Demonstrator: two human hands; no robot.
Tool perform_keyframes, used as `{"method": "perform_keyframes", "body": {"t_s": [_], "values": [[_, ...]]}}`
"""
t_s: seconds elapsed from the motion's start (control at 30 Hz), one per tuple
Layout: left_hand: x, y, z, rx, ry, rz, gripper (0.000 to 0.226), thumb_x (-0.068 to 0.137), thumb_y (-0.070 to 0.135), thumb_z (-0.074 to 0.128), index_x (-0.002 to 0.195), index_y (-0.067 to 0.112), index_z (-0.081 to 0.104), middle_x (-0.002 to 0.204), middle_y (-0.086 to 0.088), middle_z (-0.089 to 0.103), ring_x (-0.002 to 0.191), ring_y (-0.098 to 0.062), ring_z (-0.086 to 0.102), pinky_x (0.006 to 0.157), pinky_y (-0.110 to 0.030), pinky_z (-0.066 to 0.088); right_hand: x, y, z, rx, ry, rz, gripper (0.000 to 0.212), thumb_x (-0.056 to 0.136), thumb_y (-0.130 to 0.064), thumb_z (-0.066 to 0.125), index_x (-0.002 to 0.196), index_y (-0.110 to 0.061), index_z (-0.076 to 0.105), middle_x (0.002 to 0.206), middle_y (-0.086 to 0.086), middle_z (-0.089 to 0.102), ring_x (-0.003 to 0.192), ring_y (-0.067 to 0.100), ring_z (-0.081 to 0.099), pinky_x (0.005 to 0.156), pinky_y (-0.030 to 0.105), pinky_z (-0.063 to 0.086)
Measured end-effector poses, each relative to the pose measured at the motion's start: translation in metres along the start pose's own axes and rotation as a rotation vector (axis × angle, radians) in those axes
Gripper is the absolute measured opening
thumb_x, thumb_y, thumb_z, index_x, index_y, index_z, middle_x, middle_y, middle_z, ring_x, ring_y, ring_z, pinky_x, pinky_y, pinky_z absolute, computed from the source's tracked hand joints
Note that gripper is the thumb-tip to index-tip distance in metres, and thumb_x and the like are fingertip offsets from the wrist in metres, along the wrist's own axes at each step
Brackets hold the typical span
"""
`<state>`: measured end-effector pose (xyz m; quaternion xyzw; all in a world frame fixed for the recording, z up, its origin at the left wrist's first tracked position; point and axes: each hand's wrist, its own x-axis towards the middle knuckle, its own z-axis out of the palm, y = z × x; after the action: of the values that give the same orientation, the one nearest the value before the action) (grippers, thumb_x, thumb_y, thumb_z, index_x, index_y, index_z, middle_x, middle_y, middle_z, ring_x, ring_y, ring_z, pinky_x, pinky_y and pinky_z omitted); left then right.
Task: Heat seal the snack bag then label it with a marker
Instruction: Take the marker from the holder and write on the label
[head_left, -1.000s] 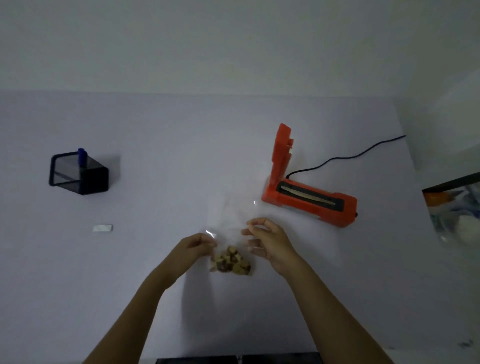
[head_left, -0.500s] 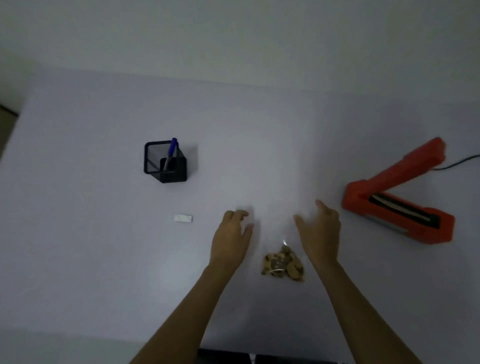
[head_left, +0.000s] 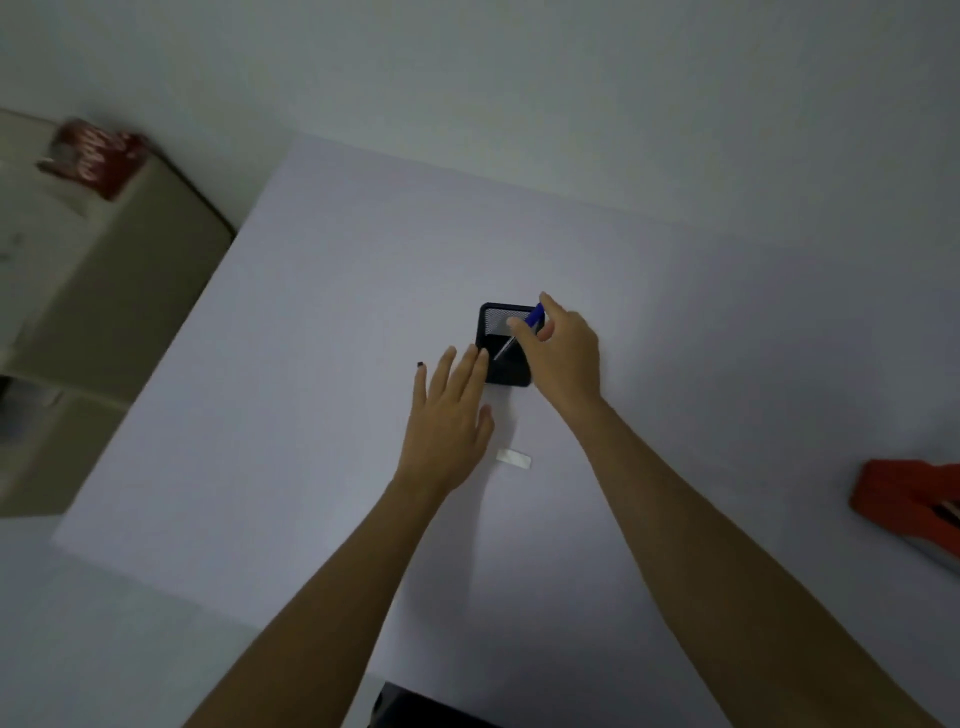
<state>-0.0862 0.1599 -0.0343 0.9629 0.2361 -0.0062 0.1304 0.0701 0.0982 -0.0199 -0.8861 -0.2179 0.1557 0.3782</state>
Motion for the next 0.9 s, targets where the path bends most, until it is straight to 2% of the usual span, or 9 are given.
{"method": "perform_keyframes", "body": {"t_s": [0.1,0.23,0.33,0.43,0.5,0.57,0.67,0.8,0.9], "values": [[-0.002,-0.002,0.004,-0.006,-0.038,0.017,0.059,0.096,0.031,0.031,0.149,0.010,0.020,0.158,-0.008,0.019,0.145,-0.029,0.016,0.117,-0.047,0.007,0.009,-0.004,0.001,0.002,0.053,0.041,0.044,0.093,-0.034,0.060,0.130,-0.011,0.058,0.104,0.011,0.066,0.093,0.022,0.063,0.079,0.026,0.048],[-0.001,-0.001,-0.003,-0.052,-0.076,0.031,0.063,0.093,0.036,0.018,0.150,0.010,0.016,0.158,-0.008,0.017,0.145,-0.029,0.015,0.117,-0.047,0.008,0.007,-0.012,-0.008,0.002,0.093,0.017,0.017,0.090,-0.021,0.065,0.100,-0.008,0.069,0.093,0.010,0.070,0.078,0.017,0.062,0.065,0.016,0.049],[0.002,-0.002,-0.013,-0.275,-0.037,0.001,0.060,0.099,0.031,0.035,0.150,0.011,0.011,0.158,-0.006,0.016,0.145,-0.026,0.015,0.119,-0.044,0.009,-0.001,-0.022,-0.027,0.047,0.101,0.009,0.017,0.087,-0.024,0.068,0.093,-0.008,0.071,0.083,0.005,0.070,0.065,0.009,0.056,0.053,0.000,0.036],[0.006,-0.002,-0.034,-0.516,0.081,-0.059,0.062,0.098,0.033,0.044,0.150,0.013,0.015,0.156,-0.004,0.024,0.142,-0.019,0.025,0.114,-0.027,0.014,-0.015,-0.032,-0.064,0.129,0.192,0.032,0.016,0.086,-0.030,0.068,0.089,-0.015,0.071,0.075,-0.005,0.066,0.061,0.001,0.055,0.056,0.002,0.036],[0.009,-0.001,-0.045,-0.564,0.142,-0.055,0.060,0.098,0.031,0.048,0.149,0.015,0.022,0.153,-0.003,0.033,0.136,-0.016,0.033,0.109,-0.021,0.021,-0.026,-0.031,-0.087,0.260,0.203,0.109,0.017,0.086,-0.033,0.067,0.089,-0.017,0.071,0.072,-0.008,0.067,0.059,0.000,0.056,0.064,0.012,0.045],[0.014,0.002,-0.052,-0.553,0.196,-0.004,0.052,0.096,0.027,0.052,0.143,0.016,0.035,0.139,-0.004,0.050,0.121,-0.016,0.049,0.102,-0.022,0.035,-0.036,-0.028,-0.102,0.445,0.146,0.216,0.020,0.087,-0.032,0.068,0.092,-0.013,0.072,0.071,-0.006,0.067,0.055,0.003,0.053,0.063,0.023,0.050],[0.017,0.007,-0.061,-0.520,0.237,0.067,0.030,0.093,0.020,0.058,0.122,0.010,0.060,0.106,-0.009,0.068,0.092,-0.022,0.063,0.086,-0.031,0.052,-0.048,-0.026,-0.110,0.692,0.098,0.353,0.016,0.086,-0.027,0.071,0.089,-0.012,0.073,0.071,-0.001,0.065,0.056,0.008,0.048,0.057,0.022,0.046],[0.010,0.012,-0.074,-0.427,0.267,0.206,0.025,0.092,0.020,0.055,0.109,0.007,0.067,0.089,-0.011,0.071,0.077,-0.026,0.063,0.072,-0.019,0.040,-0.057,-0.032,-0.109,1.038,0.088,0.528,0.016,0.084,-0.027,0.072,0.086,-0.013,0.065,0.062,-0.002,0.059,0.050,0.008,0.041,0.046,0.019,0.037],[0.004,0.019,-0.080,-0.367,0.234,0.294,0.026,0.094,0.022,0.052,0.109,0.006,0.066,0.086,-0.010,0.068,0.074,-0.024,0.059,0.069,-0.018,0.034,-0.065,-0.043,-0.099,1.114,-0.059,0.558,0.023,0.083,-0.036,0.071,0.083,-0.016,0.059,0.054,-0.005,0.052,0.043,0.007,0.034,0.042,0.019,0.027]]}}
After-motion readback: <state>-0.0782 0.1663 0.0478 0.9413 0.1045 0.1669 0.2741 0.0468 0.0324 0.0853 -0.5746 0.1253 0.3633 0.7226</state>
